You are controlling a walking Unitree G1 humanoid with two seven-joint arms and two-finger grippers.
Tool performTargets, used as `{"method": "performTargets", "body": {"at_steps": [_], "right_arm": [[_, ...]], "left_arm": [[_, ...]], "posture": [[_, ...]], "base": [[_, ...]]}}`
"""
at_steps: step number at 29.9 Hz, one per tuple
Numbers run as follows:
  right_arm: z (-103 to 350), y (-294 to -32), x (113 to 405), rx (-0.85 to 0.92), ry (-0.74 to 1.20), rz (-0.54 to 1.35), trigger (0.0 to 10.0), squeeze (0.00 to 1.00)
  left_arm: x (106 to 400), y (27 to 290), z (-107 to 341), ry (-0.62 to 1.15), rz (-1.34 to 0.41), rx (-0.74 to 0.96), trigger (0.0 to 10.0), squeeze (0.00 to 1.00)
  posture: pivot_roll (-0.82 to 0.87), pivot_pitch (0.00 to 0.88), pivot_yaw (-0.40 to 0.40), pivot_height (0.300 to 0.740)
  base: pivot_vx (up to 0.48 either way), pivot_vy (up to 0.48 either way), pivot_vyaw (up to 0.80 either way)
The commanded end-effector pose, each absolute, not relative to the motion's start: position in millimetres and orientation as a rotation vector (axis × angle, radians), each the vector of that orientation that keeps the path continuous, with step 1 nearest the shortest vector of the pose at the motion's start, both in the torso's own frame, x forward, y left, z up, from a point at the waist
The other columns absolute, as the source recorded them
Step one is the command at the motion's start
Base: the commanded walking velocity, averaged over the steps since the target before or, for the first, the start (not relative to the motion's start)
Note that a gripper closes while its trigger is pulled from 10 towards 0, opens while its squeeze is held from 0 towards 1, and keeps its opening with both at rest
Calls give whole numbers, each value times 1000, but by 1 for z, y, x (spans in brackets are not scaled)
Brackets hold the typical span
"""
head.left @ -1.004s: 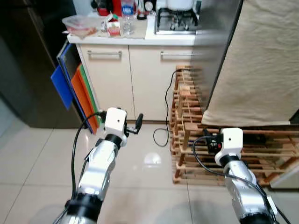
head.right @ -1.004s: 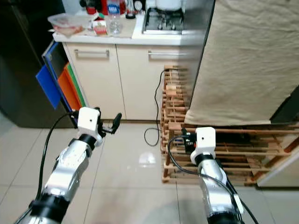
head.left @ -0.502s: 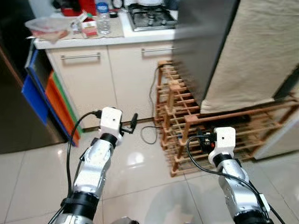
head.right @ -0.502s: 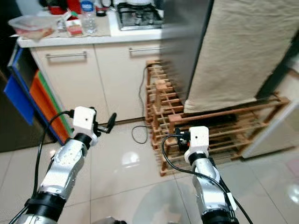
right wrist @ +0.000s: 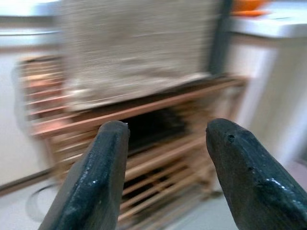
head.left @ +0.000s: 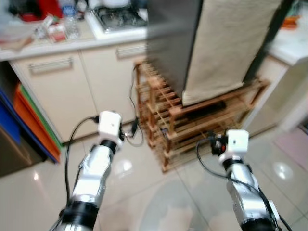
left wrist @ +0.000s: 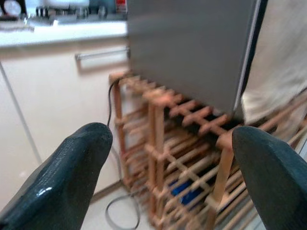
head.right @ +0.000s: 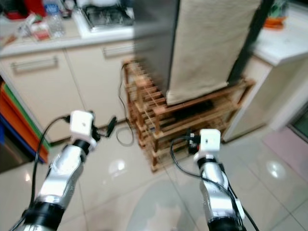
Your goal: Restocking fridge
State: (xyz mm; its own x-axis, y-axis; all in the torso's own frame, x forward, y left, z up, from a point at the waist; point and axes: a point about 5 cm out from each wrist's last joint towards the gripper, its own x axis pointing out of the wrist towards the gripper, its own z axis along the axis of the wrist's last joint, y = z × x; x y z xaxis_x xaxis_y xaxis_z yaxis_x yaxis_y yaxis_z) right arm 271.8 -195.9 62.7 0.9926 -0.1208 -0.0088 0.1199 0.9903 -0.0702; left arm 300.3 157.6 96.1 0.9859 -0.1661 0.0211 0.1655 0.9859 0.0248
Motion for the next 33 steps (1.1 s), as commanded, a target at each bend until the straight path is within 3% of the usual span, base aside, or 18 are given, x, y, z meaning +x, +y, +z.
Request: {"method": "performTargets", "body": {"at_steps": [1, 9, 10, 17, 25, 26, 33], "right_arm": [[67, -205, 271, -116, 5, -207, 10000, 0], [82, -208, 278, -173, -21, -293, 10000, 0], [90, -207, 280, -188, -61, -299, 10000, 1000], [97, -209, 277, -188, -93, -332, 10000, 1000], [89, -200, 271, -157, -42, -287, 10000, 1000], [86, -198, 271, -152, -26, -277, 10000, 0], [83, -195, 269, -141, 0, -264, 10000, 0]], "left_arm": [[302, 162, 102, -44, -142, 9, 10000, 0], [301, 160, 100, -36, -157, 15, 10000, 0], [301, 158, 100, -38, -167, 23, 10000, 0], [300, 158, 103, -45, -167, 47, 10000, 0], [297, 137, 119, -94, -306, 35, 10000, 0], [297, 134, 118, -94, -319, 41, 10000, 0], [298, 133, 117, -82, -340, 60, 10000, 0]], "posture": [[-31, 0, 16, 731], [-36, 0, 21, 697], [-38, 0, 21, 697], [-36, 0, 15, 697], [-37, 0, 17, 697], [-38, 0, 17, 697], [-43, 0, 20, 697]], "base": [[0, 0, 0], [0, 0, 0], [0, 0, 625], [0, 0, 0], [38, 46, 0], [315, 364, 0], [439, 0, 0]]}}
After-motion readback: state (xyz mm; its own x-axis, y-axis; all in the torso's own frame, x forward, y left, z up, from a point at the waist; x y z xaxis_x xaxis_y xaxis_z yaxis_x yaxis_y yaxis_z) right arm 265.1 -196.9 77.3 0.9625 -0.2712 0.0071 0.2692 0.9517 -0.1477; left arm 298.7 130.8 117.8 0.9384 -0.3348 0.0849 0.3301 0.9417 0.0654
